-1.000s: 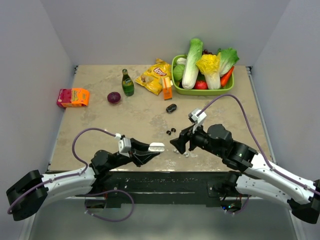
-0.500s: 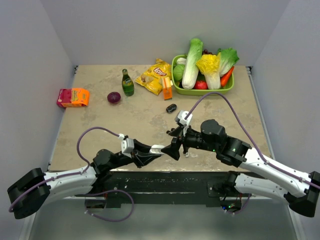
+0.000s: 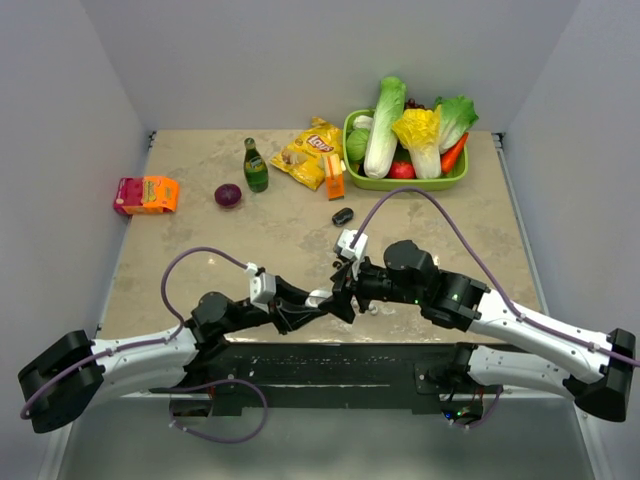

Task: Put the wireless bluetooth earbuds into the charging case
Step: Open the charging case.

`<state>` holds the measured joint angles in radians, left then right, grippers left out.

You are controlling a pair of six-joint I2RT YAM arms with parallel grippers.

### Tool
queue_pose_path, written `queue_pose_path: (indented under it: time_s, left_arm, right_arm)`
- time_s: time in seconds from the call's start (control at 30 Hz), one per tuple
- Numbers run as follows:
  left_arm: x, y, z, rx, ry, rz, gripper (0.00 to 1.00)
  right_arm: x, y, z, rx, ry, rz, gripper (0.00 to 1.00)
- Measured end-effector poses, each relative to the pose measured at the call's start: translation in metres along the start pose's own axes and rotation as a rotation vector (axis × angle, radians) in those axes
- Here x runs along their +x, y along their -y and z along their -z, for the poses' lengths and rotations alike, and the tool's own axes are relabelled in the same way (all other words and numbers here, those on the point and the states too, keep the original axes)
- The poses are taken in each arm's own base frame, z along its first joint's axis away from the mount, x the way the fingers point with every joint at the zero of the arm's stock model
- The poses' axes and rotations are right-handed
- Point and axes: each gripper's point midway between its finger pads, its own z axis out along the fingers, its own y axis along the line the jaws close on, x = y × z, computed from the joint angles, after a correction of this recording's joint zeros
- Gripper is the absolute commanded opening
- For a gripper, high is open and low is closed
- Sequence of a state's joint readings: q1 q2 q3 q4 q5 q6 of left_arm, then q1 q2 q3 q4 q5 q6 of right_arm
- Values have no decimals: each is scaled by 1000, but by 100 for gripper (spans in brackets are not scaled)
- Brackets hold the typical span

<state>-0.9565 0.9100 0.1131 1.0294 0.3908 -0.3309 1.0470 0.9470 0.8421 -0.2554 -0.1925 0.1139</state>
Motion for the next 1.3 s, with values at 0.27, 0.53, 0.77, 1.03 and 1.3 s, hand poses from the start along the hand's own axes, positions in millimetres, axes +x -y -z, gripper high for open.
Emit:
queue_pose_path:
  time_s: [0.27,0.53,0.77,1.03,1.3]
  left_arm:
    - [0,2,-1,15,-10,2,0]
    - [1,3,-1,20,-14,3,0]
    - [1,3,-1,20,-15,4,0]
    - [7,6,-1,32,-35,42,34]
    - [8,4,-2,23,-33,48,57]
  right_arm:
    - [4,5,-1,27,-17,-1,54]
    - [3,6,-1,38,-12,-4,41]
    - [3,3,-2,20,-12,-2,19]
    - [7,5,-2,18,-28,45,0]
    - [4,5,1,23,-34,44,0]
